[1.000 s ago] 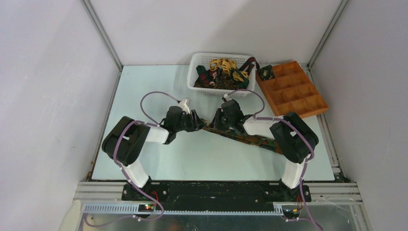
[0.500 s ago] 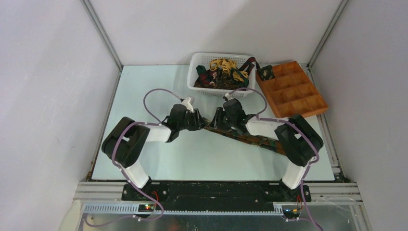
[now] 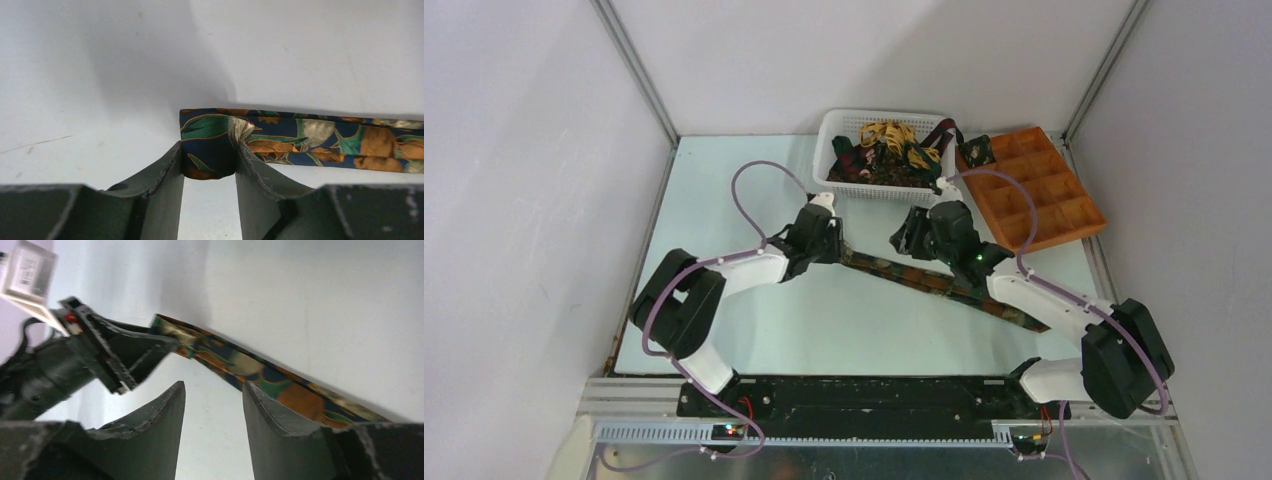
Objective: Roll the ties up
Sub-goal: Roll the tie at the center of the board.
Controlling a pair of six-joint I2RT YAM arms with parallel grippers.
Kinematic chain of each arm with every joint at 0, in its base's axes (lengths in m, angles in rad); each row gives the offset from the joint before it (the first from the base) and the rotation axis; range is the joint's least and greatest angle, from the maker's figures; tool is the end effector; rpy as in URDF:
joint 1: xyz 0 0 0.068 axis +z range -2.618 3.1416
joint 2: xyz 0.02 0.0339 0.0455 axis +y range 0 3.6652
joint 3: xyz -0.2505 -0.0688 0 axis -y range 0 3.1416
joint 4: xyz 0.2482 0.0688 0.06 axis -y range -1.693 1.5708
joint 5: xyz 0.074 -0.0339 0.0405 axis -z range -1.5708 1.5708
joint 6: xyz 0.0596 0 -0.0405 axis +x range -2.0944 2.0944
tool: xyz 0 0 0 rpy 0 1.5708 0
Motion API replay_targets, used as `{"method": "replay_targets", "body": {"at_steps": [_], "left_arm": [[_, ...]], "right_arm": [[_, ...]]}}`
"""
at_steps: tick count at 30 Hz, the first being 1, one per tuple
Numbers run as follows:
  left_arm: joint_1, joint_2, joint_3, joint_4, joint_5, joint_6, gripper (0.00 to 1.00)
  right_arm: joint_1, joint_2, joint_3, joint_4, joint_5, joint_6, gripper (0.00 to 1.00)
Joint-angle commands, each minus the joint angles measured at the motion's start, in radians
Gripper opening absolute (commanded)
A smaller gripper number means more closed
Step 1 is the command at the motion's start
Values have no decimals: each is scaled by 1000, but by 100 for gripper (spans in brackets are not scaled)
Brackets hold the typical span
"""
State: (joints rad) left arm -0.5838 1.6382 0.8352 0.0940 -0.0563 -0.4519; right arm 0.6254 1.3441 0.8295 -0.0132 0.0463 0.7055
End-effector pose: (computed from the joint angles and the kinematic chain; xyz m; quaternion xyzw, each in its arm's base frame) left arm 0.2970 -0.1922 0.1396 0.0481 0.9070 -0.1845 0.3754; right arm 0.2648 0.1878 0.2204 0.0462 0.8657 0.2917 0.4042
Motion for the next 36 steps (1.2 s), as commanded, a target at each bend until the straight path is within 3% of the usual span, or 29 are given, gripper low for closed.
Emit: {"method": "replay_targets", "body": {"at_steps": [1,10,23,36], "left_arm": [[-36,-32,74,-170,-215,88,43],[-121,33,189,-337,-495,148,40],[-201,151,284,-437,-762,181,38],[-255,248,354,-488,-883,197,38]], "right_arm": [[-30,-60,-54,-59,59,-29,50],[-69,-97,-94,-64,55,-38,50],[-76,-94,-102,-57,49,-48,50],[-77,-74,-102,-45,38,-49,50]]}}
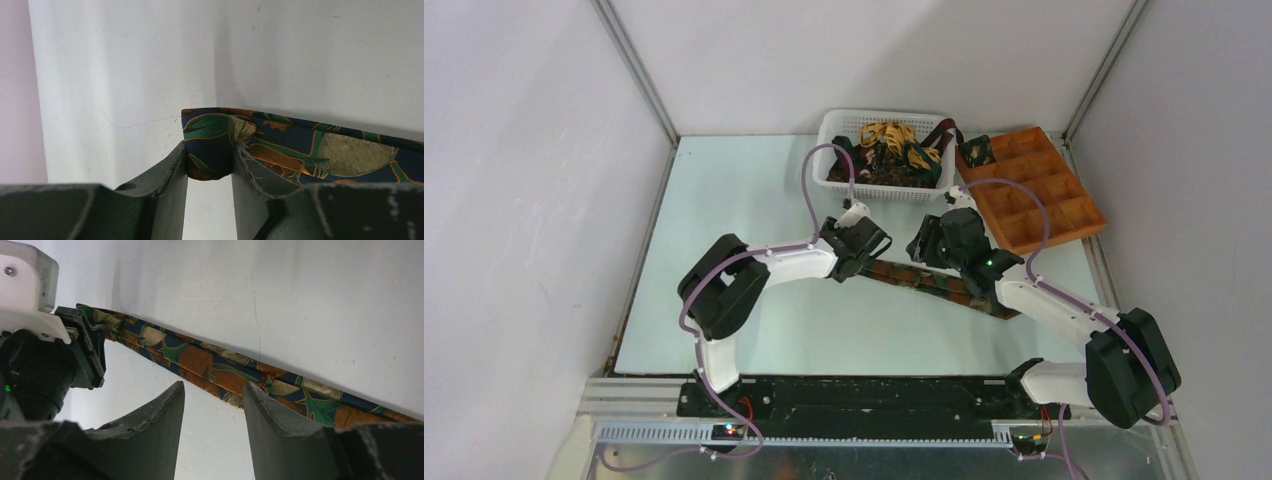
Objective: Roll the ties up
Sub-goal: Roll the tie at the center of the board.
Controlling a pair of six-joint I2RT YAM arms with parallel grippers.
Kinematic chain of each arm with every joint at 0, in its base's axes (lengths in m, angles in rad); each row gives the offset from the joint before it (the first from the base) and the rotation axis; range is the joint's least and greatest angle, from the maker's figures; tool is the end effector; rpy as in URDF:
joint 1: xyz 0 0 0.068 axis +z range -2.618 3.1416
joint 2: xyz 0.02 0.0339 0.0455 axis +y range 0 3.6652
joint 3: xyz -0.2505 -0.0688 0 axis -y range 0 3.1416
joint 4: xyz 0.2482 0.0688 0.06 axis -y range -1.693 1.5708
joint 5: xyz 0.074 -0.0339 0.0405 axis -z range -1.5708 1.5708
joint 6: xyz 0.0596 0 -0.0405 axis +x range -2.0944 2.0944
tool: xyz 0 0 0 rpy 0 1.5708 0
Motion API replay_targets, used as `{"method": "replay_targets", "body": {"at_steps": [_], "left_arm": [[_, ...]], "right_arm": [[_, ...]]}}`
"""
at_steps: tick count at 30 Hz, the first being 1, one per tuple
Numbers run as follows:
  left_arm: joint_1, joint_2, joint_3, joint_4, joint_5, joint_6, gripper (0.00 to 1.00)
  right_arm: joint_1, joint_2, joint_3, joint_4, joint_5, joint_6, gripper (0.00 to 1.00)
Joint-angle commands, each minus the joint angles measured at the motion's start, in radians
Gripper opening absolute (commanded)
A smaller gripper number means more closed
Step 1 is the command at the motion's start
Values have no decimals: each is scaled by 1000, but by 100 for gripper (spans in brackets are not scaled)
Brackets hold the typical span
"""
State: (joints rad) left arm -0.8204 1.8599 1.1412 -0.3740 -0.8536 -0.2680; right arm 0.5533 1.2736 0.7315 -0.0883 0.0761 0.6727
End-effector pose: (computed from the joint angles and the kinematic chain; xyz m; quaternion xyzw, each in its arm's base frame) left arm 0.2850 -0.2398 0.1349 0.1469 0.8776 0.2325 0.3926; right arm 0.2559 0.1527 0.1977 0.0704 0.8882 0.2327 0.3898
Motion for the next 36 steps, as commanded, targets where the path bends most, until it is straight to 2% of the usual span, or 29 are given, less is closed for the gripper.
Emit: {"method": "replay_targets", "body": {"at_steps": [1,11,36], "left_arm": [[-22,32,53,-26,-96,13,38],[-71,102,107,-75,-156,7,38],[-109,143,125,-130,-73,-49,41]], "right_arm": [[-6,-3,-4,30,7,-18,51],[-6,-6,-4,23,17,-22,51],[-13,-6,-5,23,9,-27,51]]}}
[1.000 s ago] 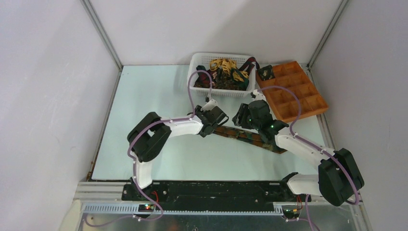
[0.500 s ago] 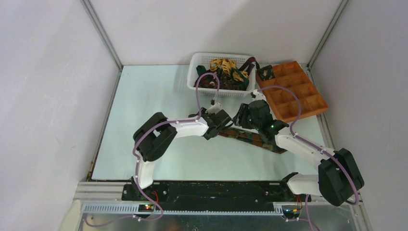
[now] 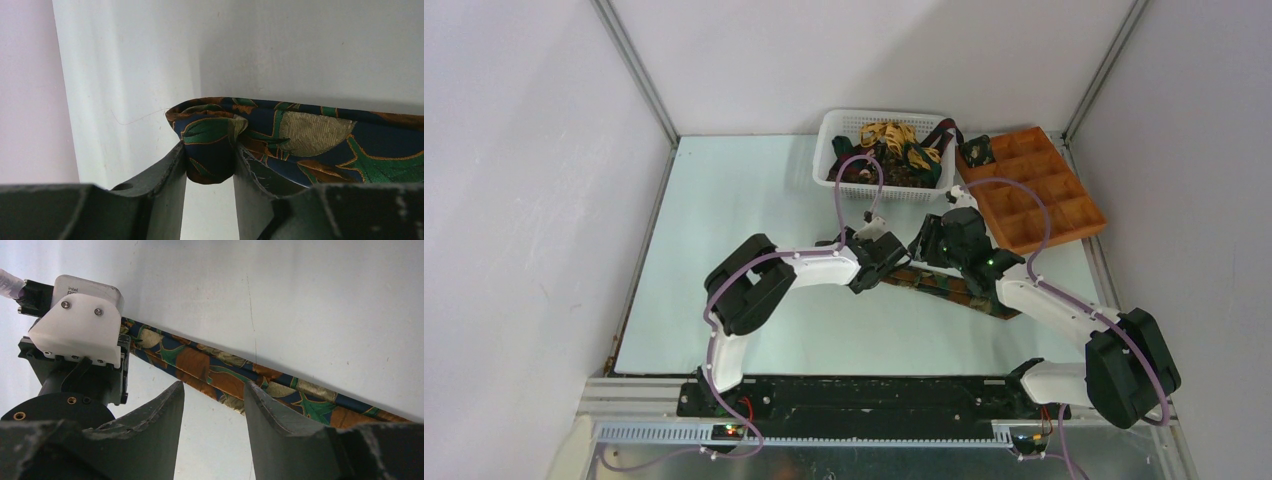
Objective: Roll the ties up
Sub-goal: Roll the tie at the center of the board.
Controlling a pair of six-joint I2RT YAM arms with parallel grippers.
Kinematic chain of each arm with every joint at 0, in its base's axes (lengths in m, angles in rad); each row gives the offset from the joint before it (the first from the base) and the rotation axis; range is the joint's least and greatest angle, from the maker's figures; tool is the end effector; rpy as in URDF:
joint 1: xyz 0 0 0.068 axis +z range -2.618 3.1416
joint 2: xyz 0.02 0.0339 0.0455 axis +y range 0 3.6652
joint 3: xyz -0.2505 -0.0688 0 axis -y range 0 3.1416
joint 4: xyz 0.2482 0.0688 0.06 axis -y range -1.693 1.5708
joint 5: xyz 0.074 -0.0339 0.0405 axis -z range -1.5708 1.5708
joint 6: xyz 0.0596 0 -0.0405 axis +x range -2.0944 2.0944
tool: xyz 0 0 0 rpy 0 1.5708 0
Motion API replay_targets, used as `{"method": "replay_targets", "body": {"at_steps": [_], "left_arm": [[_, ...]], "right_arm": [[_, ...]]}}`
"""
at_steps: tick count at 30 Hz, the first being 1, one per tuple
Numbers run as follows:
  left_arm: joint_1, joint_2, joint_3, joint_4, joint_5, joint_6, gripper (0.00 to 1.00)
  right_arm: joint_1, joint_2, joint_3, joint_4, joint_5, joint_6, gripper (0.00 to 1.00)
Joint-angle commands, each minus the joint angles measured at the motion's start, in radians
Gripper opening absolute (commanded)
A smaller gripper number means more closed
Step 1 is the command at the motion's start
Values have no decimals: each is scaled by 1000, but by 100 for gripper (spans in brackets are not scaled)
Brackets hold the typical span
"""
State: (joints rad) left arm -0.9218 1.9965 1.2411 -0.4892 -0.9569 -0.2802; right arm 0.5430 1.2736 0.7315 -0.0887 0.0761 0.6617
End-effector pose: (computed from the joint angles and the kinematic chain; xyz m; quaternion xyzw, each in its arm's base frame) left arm 0.2685 -0.2733 0.1125 0.2053 0.8548 0.2932 0.3758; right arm 0.2574 0.1501 0.1977 0.0700 0.8883 0.2285 0.3921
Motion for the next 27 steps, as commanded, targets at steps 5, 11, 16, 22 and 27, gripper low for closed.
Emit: {"method": "replay_targets", "body": {"at_steps": [5,11,16,22,27], "left_arm": [[-6,-9,21,-8,69,-39,47],[-7,-23,24,3,120,-38,52],[-6,-33,27,8,148,-39,57],[-7,-40,29,16,174,-35,65],[-5,-49,29,28,203,-30,68]], "right_arm": [[-3,-4,-4,20,9,-16,51],[-3,-3,-5,18,12,-16,51],[-4,-2,-4,19,11,-16,51],[-3,-2,-4,18,10,-17,51],[-4,-2,-5,17,11,-18,51]]}}
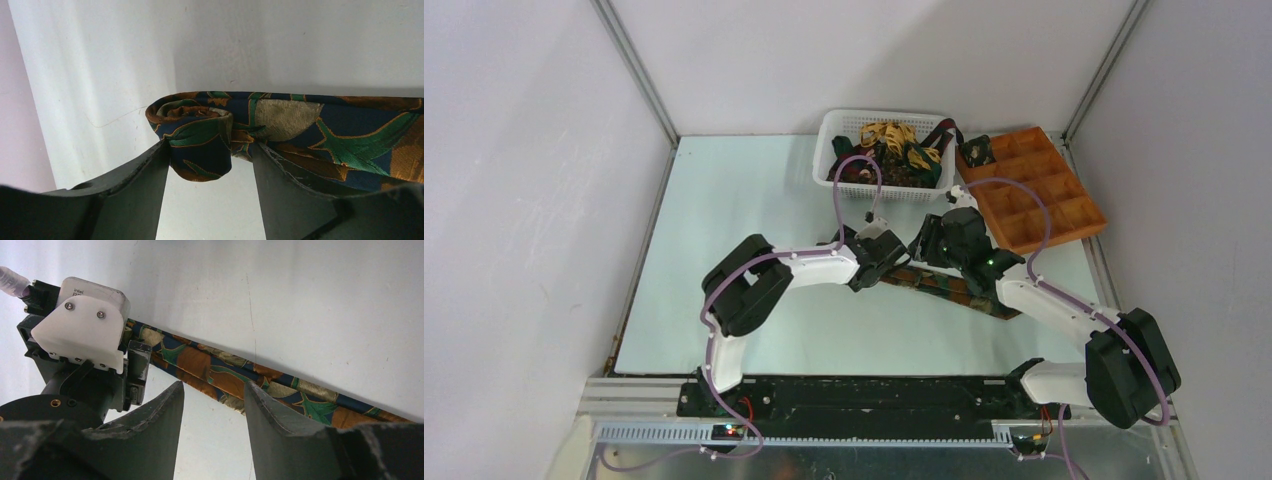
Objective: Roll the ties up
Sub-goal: Roll the tie at the center of the board.
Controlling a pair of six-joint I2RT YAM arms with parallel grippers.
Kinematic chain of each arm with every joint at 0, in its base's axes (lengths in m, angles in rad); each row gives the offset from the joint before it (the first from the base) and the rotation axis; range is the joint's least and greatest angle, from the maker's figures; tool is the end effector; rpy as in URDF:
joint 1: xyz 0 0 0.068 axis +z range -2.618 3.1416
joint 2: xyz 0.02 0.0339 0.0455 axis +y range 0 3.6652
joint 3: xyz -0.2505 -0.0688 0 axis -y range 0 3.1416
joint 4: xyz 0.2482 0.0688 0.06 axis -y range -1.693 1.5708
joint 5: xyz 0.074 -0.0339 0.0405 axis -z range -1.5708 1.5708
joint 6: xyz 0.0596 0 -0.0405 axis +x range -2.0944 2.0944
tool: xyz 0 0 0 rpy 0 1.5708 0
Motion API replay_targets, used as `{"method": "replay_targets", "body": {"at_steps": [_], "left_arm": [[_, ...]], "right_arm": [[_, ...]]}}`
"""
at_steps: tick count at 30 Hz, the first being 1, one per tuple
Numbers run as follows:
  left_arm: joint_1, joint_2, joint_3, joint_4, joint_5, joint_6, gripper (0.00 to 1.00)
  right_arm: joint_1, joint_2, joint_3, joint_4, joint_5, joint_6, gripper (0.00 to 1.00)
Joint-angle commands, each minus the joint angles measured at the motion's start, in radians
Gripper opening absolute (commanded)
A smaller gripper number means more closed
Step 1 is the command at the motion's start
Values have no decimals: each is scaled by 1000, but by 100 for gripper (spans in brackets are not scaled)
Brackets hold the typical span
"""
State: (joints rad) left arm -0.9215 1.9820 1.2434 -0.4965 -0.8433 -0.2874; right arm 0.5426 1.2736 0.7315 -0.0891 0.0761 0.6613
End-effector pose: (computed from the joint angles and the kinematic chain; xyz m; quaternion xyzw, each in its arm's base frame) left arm 0.2661 -0.2769 0.1131 0.2155 0.8761 0.2454 0.3547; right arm 0.2575 0.1500 0.1976 0.0700 0.8884 0.2282 0.3921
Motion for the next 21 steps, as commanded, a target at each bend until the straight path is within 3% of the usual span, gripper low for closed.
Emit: {"method": "replay_targets", "body": {"at_steps": [1,15,21], "left_arm": [[-5,-37,24,42,101,-22,68],[4,-54,7,68,166,-18,59],[18,-87,1,64,172,-27,66]], "right_arm": [[-4,-2,-5,18,12,-17,51],[-3,10,-5,24,6,-18,51],[-4,9,-4,27,7,-19,51]]}}
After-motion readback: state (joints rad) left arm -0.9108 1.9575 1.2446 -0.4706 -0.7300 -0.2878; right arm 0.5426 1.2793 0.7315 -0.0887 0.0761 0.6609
